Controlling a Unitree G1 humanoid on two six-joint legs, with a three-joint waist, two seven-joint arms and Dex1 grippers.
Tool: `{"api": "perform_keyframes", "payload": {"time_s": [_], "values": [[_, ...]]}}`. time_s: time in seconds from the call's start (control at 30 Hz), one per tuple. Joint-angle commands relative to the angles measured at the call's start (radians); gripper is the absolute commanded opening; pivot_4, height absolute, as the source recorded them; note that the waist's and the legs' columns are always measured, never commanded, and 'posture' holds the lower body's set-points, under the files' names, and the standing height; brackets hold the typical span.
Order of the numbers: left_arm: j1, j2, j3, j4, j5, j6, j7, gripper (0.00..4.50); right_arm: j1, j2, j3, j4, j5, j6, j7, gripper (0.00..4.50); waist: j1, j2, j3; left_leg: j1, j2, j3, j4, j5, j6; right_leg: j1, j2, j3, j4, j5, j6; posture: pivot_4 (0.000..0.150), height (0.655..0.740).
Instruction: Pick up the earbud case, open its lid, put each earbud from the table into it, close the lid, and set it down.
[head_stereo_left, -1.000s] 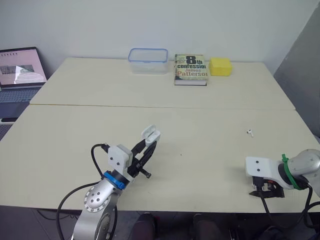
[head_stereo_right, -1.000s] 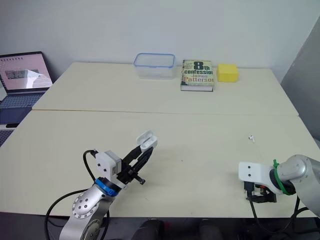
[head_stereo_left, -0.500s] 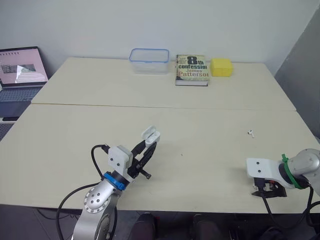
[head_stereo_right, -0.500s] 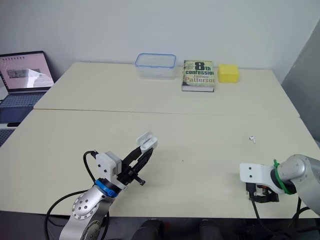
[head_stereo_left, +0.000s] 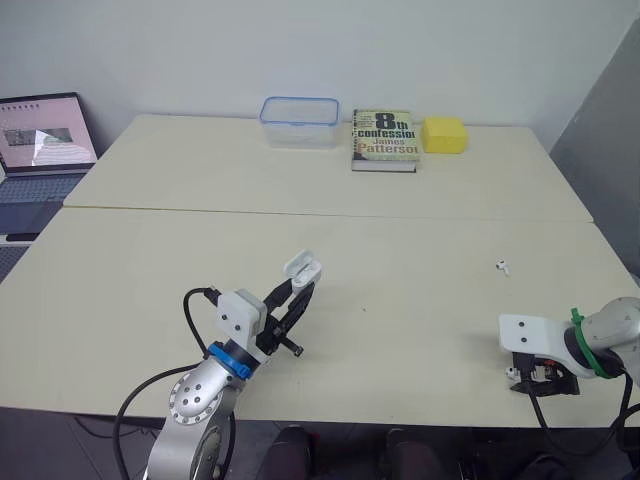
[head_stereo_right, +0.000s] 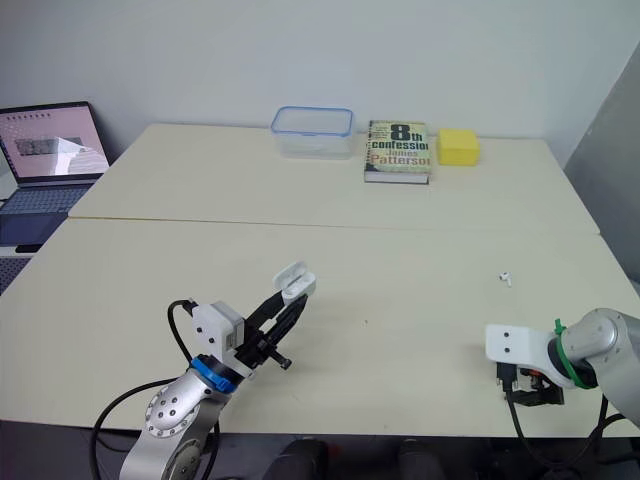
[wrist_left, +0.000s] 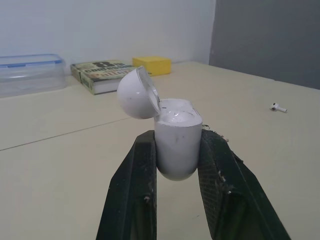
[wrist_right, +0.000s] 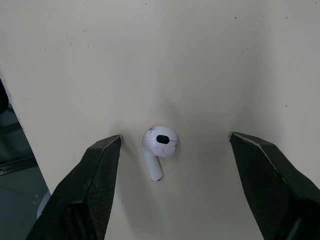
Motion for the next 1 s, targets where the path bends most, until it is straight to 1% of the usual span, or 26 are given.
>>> {"api": "perform_keyframes", "payload": {"time_s": [0.03, 0.17, 0.23, 0.5, 0.67, 0.8, 0.9, 0.97, 1.0], "values": [[-0.009, -0.001, -0.002, -0.034, 0.002, -0.004, 0.007, 0.75, 0.007, -0.013, 0.001, 0.012, -0.006, 0.008, 0.001, 2.37, 0.000, 0.000, 0.000, 0.000, 0.000, 0.000, 0.000, 0.000, 0.000, 0.000, 0.000, 0.000, 0.000, 0.000, 0.000, 0.150, 0.7391], [-0.015, -0.001, -0.001, -0.030, 0.001, -0.005, 0.007, 0.75, -0.002, -0.011, 0.001, 0.008, -0.001, 0.010, 0.009, 0.97, 0.000, 0.000, 0.000, 0.000, 0.000, 0.000, 0.000, 0.000, 0.000, 0.000, 0.000, 0.000, 0.000, 0.000, 0.000, 0.150, 0.7391], [-0.016, 0.000, -0.001, -0.028, 0.001, -0.006, 0.006, 0.75, -0.006, -0.009, -0.002, 0.004, 0.003, 0.013, 0.012, 0.39, 0.000, 0.000, 0.000, 0.000, 0.000, 0.000, 0.000, 0.000, 0.000, 0.000, 0.000, 0.000, 0.000, 0.000, 0.000, 0.150, 0.7391], [-0.024, 0.000, -0.001, -0.016, -0.001, -0.013, -0.001, 0.75, -0.043, -0.011, -0.051, -0.008, 0.051, 0.015, 0.034, 0.39, 0.000, 0.000, 0.000, 0.000, 0.000, 0.000, 0.000, 0.000, 0.000, 0.000, 0.000, 0.000, 0.000, 0.000, 0.000, 0.150, 0.7391], [-0.039, -0.006, -0.001, -0.004, -0.006, -0.023, -0.010, 0.75, -0.174, 0.055, -0.120, -0.031, 0.198, 0.057, 0.059, 0.39, -0.008, 0.000, 0.000, 0.000, -0.001, 0.001, 0.000, 0.000, 0.000, -0.001, 0.000, 0.000, 0.000, 0.000, 0.000, 0.150, 0.7391], [-0.077, -0.024, -0.014, -0.004, -0.012, -0.016, -0.004, 0.75, -0.366, 0.238, -0.181, -0.074, 0.396, 0.226, -0.008, 0.39, -0.012, -0.001, 0.001, -0.001, -0.001, 0.000, 0.000, 0.000, 0.000, -0.001, 0.002, 0.000, 0.001, 0.000, 0.001, 0.150, 0.7391], [-0.115, -0.042, -0.022, -0.006, -0.013, -0.005, 0.009, 0.75, -0.498, 0.441, -0.258, -0.088, 0.548, 0.399, -0.146, 0.39, -0.013, -0.001, 0.001, -0.002, -0.002, -0.001, 0.000, 0.000, 0.000, -0.002, 0.002, -0.001, 0.001, 0.001, 0.001, 0.150, 0.7391], [-0.136, -0.052, -0.025, -0.004, -0.011, 0.000, 0.015, 0.75, -0.559, 0.580, -0.309, -0.081, 0.604, 0.453, -0.260, 0.39, -0.013, -0.001, 0.001, -0.002, -0.002, -0.002, 0.000, 0.000, 0.000, -0.002, 0.002, -0.001, 0.001, 0.001, 0.000, 0.150, 0.7391], [-0.144, -0.054, -0.025, -0.001, -0.010, 0.001, 0.016, 0.75, -0.578, 0.626, -0.326, -0.077, 0.622, 0.470, -0.302, 0.39, -0.014, -0.001, 0.001, -0.002, -0.002, -0.002, 0.000, 0.000, 0.000, -0.002, 0.002, -0.001, 0.002, 0.001, 0.000, 0.150, 0.7391]]}}
